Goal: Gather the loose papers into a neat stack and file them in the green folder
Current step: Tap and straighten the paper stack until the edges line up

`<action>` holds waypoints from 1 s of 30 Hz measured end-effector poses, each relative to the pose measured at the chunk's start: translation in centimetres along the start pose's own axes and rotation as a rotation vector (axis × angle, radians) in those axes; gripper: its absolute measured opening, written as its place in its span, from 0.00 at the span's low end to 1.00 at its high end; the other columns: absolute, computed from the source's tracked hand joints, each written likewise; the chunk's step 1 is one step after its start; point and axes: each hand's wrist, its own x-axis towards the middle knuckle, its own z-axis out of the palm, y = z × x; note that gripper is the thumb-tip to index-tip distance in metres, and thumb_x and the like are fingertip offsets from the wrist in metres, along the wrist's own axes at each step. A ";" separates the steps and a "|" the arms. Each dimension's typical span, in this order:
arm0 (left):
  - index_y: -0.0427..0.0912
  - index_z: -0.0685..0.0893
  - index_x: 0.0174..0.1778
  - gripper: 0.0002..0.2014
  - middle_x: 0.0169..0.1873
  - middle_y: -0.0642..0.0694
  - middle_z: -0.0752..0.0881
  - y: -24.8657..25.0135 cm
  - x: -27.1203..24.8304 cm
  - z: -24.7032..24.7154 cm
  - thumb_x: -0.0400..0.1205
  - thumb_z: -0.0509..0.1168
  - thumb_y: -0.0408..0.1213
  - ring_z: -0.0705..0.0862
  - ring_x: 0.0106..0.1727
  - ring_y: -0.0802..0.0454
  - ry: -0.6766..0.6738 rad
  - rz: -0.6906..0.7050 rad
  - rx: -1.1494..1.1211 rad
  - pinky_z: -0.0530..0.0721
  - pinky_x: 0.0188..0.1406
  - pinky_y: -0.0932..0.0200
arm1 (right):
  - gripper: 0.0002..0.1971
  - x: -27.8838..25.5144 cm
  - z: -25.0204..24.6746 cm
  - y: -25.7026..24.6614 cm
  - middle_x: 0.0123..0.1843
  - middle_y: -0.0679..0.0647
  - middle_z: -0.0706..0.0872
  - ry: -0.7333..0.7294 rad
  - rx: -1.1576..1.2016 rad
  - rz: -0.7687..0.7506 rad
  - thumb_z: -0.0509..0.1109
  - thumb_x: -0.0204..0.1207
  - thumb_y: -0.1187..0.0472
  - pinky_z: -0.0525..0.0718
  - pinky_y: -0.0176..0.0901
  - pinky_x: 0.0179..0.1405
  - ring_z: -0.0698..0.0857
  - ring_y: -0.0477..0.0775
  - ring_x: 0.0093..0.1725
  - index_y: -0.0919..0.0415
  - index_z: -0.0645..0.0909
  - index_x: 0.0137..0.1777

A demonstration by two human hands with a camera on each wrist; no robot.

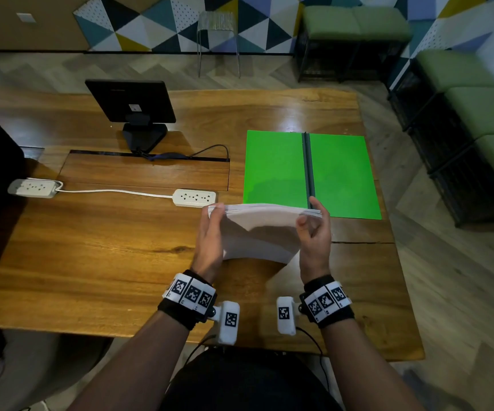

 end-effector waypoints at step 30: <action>0.71 0.68 0.69 0.15 0.65 0.62 0.81 -6.4 -2.2 -1.6 0.94 0.58 0.43 0.79 0.63 0.78 -0.205 0.236 0.241 0.79 0.59 0.75 | 0.19 -4.1 -1.0 4.6 0.69 0.55 0.86 0.031 -0.036 0.051 0.67 0.88 0.63 0.85 0.54 0.69 0.85 0.53 0.70 0.58 0.75 0.77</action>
